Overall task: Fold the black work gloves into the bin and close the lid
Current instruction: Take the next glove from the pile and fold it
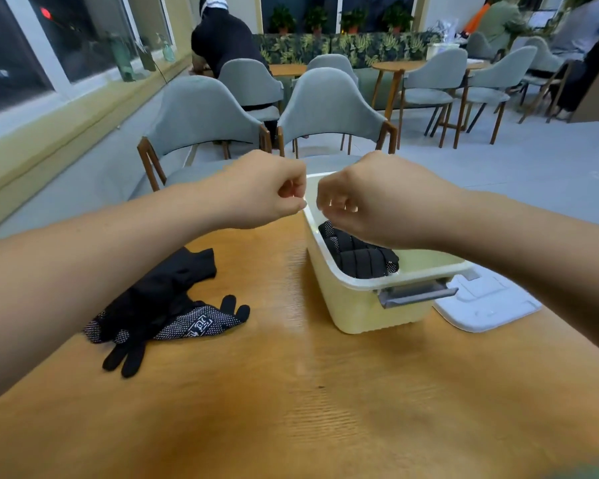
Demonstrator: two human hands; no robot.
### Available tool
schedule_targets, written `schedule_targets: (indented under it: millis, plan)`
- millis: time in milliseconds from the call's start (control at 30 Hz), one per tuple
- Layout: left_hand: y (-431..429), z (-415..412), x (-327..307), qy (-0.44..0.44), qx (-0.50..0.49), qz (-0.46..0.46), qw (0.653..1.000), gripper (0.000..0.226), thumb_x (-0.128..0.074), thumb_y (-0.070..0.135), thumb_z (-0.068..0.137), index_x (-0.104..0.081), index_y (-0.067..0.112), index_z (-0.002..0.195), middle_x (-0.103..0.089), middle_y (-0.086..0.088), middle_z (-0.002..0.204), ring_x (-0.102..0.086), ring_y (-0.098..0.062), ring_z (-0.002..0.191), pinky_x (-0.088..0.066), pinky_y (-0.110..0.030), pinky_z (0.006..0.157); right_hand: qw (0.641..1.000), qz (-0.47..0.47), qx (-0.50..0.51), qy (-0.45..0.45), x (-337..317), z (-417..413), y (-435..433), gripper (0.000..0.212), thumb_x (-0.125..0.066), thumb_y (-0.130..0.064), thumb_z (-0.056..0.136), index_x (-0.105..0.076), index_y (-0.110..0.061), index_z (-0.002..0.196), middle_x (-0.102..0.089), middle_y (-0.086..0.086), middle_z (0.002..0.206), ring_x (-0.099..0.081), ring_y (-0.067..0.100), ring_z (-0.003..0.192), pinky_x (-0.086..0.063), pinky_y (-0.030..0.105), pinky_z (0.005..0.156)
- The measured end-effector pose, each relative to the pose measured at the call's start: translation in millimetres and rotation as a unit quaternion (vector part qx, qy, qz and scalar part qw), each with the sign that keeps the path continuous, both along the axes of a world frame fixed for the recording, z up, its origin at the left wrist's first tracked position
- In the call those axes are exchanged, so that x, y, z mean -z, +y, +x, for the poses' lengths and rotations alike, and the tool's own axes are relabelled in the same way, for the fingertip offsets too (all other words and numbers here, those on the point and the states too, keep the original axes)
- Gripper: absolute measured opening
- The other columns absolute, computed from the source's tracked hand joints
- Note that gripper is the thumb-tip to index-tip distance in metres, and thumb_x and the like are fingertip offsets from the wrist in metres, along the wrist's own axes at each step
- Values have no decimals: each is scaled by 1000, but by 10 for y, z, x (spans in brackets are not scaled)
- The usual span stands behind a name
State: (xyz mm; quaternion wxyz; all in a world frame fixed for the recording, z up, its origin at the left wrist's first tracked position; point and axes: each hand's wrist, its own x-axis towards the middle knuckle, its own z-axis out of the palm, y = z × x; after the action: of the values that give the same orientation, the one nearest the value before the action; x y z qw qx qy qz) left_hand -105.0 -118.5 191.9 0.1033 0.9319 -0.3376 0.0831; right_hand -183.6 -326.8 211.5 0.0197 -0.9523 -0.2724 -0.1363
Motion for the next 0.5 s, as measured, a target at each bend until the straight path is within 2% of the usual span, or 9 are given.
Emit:
schedule_targets:
  millis: [67, 133, 233, 300, 433, 500]
  plan:
    - [192, -112, 50, 13, -19, -1, 1000, 11, -71, 38, 100, -65, 30, 97, -67, 10, 89, -62, -10, 87, -50, -31, 71, 1000, 14, -14, -2, 32, -61, 100, 19, -59, -34, 105, -75, -29, 113, -77, -4, 100, -70, 18, 91, -63, 45, 81]
    - [351, -213, 100, 27, -38, 4, 999, 12, -73, 38, 100, -67, 27, 99, -68, 8, 90, -64, -12, 88, -53, -34, 75, 999, 22, -27, -7, 77, -123, 185, 22, -60, -36, 105, -75, -28, 119, -77, -6, 109, -69, 14, 97, -61, 38, 87]
    - [607, -361, 215, 39, -63, 14, 997, 14, -74, 39, 98, -69, 26, 100, -69, 9, 90, -65, -12, 89, -53, -34, 77, 998, 19, -43, -32, 215, -267, 349, 27, -61, -41, 106, -72, -30, 127, -70, -8, 120, -60, 11, 110, -47, 27, 86]
    - [770, -443, 308, 55, -76, 14, 996, 13, -76, 40, 97, -69, 30, 99, -69, 11, 90, -66, -9, 90, -54, -34, 79, 998, 19, -56, -38, 317, -378, 454, 28, -61, -42, 105, -72, -30, 128, -67, -7, 121, -54, 13, 115, -43, 29, 87]
    - [1018, -593, 549, 77, -96, 20, 992, 10, -77, 39, 96, -69, 35, 94, -71, 15, 90, -66, -4, 87, -54, -30, 77, 996, 36, -76, -26, 577, -569, 615, 28, -60, -43, 105, -71, -32, 129, -65, -7, 125, -52, 15, 121, -48, 33, 98]
    - [1120, -646, 695, 78, -98, 31, 992, 6, -76, 33, 97, -71, 36, 96, -72, 16, 93, -67, -3, 90, -54, -30, 79, 995, 53, -83, -22, 765, -652, 678, 28, -61, -43, 104, -72, -31, 128, -66, -7, 123, -52, 16, 119, -50, 36, 99]
